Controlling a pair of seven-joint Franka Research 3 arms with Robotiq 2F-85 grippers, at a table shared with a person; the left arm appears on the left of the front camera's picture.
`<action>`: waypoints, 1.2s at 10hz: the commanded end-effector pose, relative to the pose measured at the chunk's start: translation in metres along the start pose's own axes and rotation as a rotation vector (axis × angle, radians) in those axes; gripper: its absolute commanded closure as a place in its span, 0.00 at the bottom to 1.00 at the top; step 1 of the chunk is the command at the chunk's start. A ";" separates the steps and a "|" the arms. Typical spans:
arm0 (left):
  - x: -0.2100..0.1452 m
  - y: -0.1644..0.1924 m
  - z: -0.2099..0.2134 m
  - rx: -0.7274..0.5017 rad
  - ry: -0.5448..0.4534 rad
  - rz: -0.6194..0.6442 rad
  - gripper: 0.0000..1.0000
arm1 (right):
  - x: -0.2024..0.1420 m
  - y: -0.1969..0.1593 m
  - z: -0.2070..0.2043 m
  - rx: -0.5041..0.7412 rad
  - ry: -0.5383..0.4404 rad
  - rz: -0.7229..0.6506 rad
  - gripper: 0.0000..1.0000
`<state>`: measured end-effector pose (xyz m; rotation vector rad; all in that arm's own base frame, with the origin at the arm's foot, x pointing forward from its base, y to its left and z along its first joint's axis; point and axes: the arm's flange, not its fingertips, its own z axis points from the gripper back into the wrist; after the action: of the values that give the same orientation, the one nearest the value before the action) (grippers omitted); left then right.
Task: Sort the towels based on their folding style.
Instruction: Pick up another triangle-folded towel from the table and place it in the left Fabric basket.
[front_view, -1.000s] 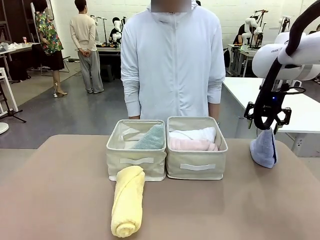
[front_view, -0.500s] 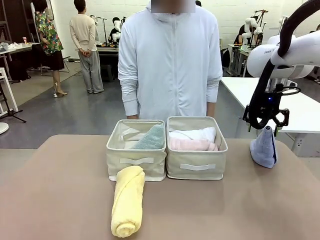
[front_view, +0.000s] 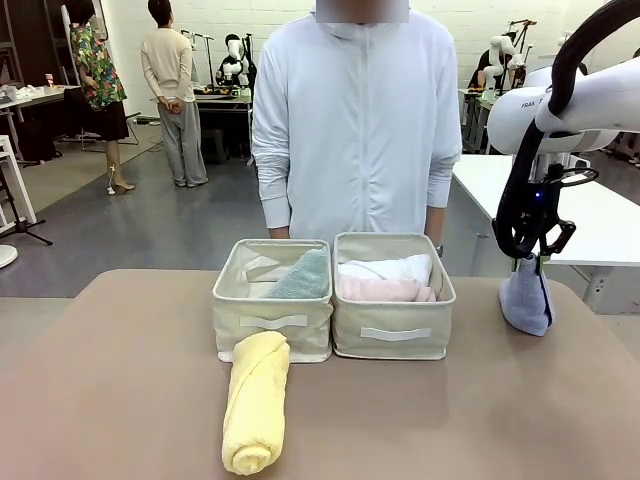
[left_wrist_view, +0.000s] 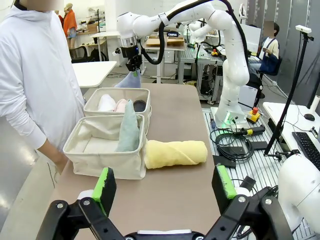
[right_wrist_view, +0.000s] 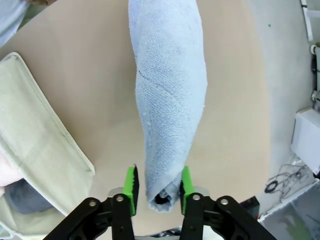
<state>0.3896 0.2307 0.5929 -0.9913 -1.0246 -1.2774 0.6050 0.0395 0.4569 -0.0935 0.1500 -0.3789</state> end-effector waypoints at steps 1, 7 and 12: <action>0.001 -0.003 0.000 0.005 -0.015 -0.022 0.00 | 0.005 0.001 0.003 -0.032 -0.002 -0.007 1.00; 0.001 -0.003 0.000 0.005 -0.015 -0.022 0.00 | -0.053 -0.015 0.029 -0.155 -0.043 0.116 1.00; 0.001 -0.003 0.000 0.005 -0.015 -0.022 0.00 | -0.210 -0.071 0.138 -0.117 -0.123 0.383 1.00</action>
<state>0.3896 0.2304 0.5931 -0.9915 -1.0247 -1.2780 0.4226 0.0680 0.6295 -0.2369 0.0950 -0.0228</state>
